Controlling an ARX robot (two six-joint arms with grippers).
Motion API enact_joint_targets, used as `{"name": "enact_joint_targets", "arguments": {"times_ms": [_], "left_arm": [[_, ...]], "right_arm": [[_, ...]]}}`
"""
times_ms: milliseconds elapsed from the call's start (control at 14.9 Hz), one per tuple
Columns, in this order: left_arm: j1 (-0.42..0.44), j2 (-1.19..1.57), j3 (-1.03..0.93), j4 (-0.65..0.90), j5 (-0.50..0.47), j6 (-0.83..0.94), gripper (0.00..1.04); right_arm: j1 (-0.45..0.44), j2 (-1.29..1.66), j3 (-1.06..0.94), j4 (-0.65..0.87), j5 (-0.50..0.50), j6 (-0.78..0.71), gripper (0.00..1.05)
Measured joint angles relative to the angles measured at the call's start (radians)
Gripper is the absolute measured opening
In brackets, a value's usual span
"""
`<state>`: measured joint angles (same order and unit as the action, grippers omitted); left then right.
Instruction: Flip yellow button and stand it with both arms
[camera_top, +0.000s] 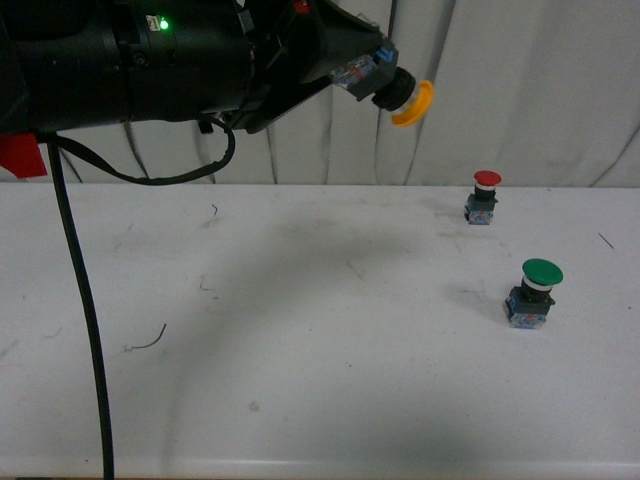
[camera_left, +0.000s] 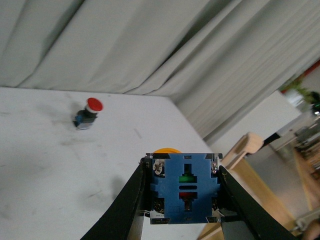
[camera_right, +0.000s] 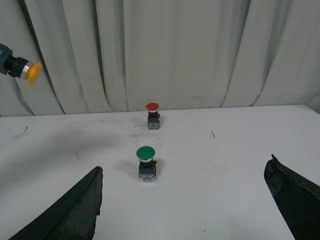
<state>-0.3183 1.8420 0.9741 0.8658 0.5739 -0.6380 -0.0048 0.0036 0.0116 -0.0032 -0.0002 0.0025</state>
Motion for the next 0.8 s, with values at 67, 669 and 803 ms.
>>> {"name": "enact_joint_targets", "arguments": {"times_ms": [67, 669, 803], "left_arm": [[-0.003, 0.002, -0.008, 0.033, 0.003, -0.017, 0.34], [-0.063, 0.079, -0.061, 0.417, -0.024, -0.41, 0.34], [-0.065, 0.079, -0.058, 0.417, -0.024, -0.409, 0.34]], "right_arm": [[0.0, 0.0, 0.0, 0.0, 0.0, 0.0, 0.98], [-0.142, 0.153, -0.008, 0.373, -0.318, 0.14, 0.98], [-0.285, 0.541, 0.001, 0.871, -0.696, 0.436, 0.98]]}}
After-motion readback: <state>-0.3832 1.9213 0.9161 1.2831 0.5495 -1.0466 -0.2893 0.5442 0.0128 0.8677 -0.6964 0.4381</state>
